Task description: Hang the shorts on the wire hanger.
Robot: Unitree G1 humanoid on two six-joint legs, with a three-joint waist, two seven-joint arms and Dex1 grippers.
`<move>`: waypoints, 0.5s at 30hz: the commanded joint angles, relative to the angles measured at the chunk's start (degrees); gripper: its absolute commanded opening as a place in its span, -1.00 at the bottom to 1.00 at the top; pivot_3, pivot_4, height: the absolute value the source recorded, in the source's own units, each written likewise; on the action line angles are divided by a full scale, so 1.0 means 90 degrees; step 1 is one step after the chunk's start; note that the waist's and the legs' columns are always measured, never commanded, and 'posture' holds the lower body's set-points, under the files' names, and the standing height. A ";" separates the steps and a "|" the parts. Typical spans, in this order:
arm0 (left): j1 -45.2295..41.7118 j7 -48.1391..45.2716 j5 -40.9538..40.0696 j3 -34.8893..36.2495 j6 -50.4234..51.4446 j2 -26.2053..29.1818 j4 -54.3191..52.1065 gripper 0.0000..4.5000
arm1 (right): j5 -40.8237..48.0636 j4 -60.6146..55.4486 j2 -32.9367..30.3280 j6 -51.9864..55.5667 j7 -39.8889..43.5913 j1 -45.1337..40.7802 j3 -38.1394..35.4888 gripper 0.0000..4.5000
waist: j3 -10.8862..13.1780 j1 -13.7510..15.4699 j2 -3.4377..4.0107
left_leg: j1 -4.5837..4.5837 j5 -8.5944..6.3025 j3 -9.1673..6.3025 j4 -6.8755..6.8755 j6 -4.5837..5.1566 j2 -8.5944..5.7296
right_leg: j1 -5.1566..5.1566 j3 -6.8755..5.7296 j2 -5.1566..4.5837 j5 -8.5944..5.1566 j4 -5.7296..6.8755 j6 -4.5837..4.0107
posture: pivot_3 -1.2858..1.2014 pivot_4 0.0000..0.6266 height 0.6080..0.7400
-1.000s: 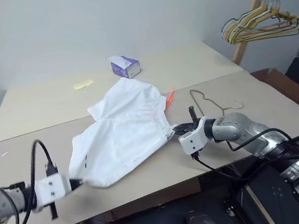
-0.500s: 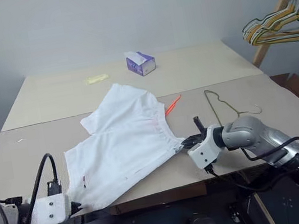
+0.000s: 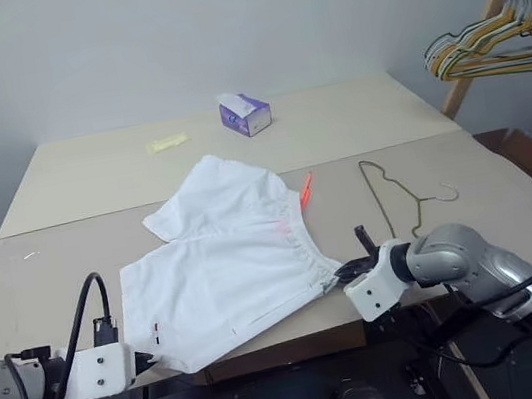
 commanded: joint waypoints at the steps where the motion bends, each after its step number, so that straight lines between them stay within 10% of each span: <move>1: -0.0031 -0.0051 -0.0096 -0.0015 -0.0030 0.0044 -0.0075 -0.90 | 0.0024 -0.0235 0.0005 0.0129 0.0046 -0.0020 -0.0208 -0.75 | 0.0000 0.0001 0.0000 | 0.0000 0.0000 0.0000 0.0000 0.0000 0.0001 | -0.0001 -0.0001 0.0001 0.0000 0.0000 0.0000 | 0.06 -1.00 1.00; 13: 0.0894 -0.1023 -0.0393 0.1284 0.0433 0.0364 -0.0002 0.74 | 0.0736 -0.0965 -0.0734 0.0617 0.0772 0.0482 -0.0881 1.00 | 0.0004 -0.0002 0.0002 | -0.0003 -0.0001 0.0001 -0.0002 -0.0001 0.0003 | -0.0007 -0.0004 0.0000 -0.0006 -0.0001 -0.0004 | 0.05 -1.00 1.00; 15: 0.0913 -0.1096 -0.0453 0.1530 0.0498 0.0359 0.0068 0.99 | 0.1085 -0.1145 -0.0899 0.0941 0.0917 0.0672 -0.1197 1.00 | 0.0004 0.0007 0.0002 | -0.0002 -0.0001 0.0000 -0.0001 -0.0001 0.0003 | -0.0006 -0.0006 -0.0001 -0.0008 -0.0001 -0.0005 | 0.04 -1.00 1.00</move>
